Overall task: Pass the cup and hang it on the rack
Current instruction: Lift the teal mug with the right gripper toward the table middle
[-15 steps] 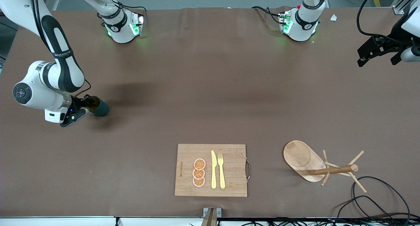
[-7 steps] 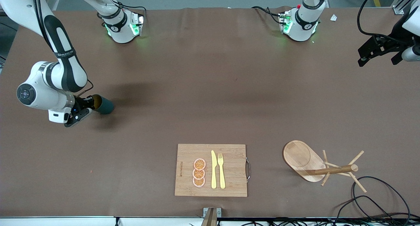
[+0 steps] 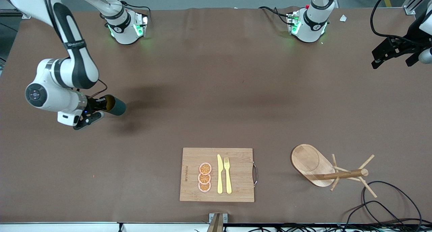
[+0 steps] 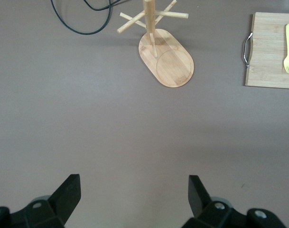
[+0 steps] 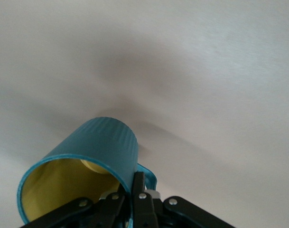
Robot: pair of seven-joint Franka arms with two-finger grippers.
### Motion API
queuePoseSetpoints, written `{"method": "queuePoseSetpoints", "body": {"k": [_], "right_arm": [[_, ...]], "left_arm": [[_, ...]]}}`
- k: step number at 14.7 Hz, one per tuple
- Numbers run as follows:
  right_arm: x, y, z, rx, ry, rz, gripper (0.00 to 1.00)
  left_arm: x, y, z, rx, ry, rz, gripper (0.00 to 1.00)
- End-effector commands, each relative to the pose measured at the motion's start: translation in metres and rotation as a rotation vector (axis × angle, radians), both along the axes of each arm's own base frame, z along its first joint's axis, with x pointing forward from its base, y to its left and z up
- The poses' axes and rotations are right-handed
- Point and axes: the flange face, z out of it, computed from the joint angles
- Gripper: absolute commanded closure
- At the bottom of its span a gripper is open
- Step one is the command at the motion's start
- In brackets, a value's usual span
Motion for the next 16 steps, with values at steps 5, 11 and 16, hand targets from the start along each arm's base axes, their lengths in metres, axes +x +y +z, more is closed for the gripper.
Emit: {"method": "queuePoseSetpoints", "body": {"k": [5, 11, 16], "right_arm": [[-0.030, 0.139, 0.023, -0.039, 0.003, -0.217, 1.00], [-0.065, 0.278, 0.032, -0.074, -0.094, -0.422, 1.00], [-0.080, 0.386, 0.014, -0.114, -0.115, -0.605, 1.00]], "left_arm": [[-0.002, 0.002, 0.005, 0.006, -0.001, -0.014, 0.00], [0.000, 0.002, 0.003, 0.006, 0.002, -0.014, 0.00], [0.001, 0.000, 0.001, 0.006, 0.005, -0.015, 0.00]]}}
